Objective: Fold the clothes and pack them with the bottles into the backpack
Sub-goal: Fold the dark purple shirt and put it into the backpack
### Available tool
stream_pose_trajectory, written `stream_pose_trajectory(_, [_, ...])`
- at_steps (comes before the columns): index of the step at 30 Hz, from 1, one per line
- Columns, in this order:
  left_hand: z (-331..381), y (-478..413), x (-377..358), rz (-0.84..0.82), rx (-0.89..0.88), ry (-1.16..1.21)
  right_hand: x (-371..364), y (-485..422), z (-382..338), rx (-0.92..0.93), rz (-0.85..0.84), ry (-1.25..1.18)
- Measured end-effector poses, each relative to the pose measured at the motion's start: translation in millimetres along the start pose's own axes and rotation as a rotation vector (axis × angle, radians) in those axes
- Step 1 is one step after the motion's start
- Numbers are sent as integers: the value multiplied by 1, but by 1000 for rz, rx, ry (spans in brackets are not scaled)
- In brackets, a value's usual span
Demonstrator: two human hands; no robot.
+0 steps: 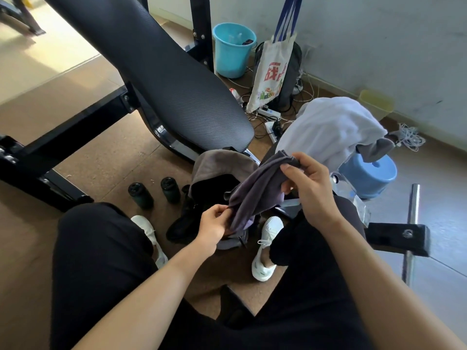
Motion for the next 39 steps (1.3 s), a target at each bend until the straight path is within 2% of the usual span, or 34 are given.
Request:
stream_pose_trajectory(3, [1,6,2,-25,124,263,8,-2,8,-26,28,12])
stream_pose_trajectory(7, [-5,4,17,48,200,265,20,-4,19,-53,102,12])
stream_pose_trajectory(9, [-2,0,29,126,78,-53,29,-6,23,-54,167,22])
stream_pose_trajectory(12, [21,6,28,232,-276,-792,37,-8,27,-44,221,41])
stream_pose_trajectory(13, [25,11,23,236,-323,-915,38,-8,28,-41,227,49])
stream_pose_trajectory(15, [20,13,16,202,-292,-1012,40,-6,30,-36,241,54])
stream_pose_trajectory(17, [6,7,16,127,-162,-891,46,-6,35,-41,263,37])
stream_pose_trajectory(20, [-10,4,11,8,59,-307,56,-7,42,-59,266,-17])
stream_pose_trajectory(21, [-8,4,9,-24,83,-201,59,-7,44,-72,267,-52])
stream_pose_trajectory(25, [-1,8,0,-136,89,-84,63,-7,46,-120,264,-252])
stream_pose_trajectory(27, [0,8,0,-145,29,-168,62,-6,44,-124,239,-318])
stream_pose_trajectory(30, [18,11,2,-22,-296,-579,56,-4,37,-109,178,-356])
stream_pose_trajectory(32, [29,23,-6,-23,-479,-807,50,-1,33,-105,128,-379])
stream_pose_trajectory(35, [32,30,-16,-79,-533,-999,43,2,26,-89,72,-403])
stream_pose_trajectory(39, [29,29,-21,-96,-496,-1047,41,3,23,-83,39,-404])
Point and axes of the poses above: each hand's wrist, its own y-axis away from the middle knuckle, its own x-axis out of the back of the hand, z = x × y, the point moved 8 cm from there along -y, towards the middle knuckle
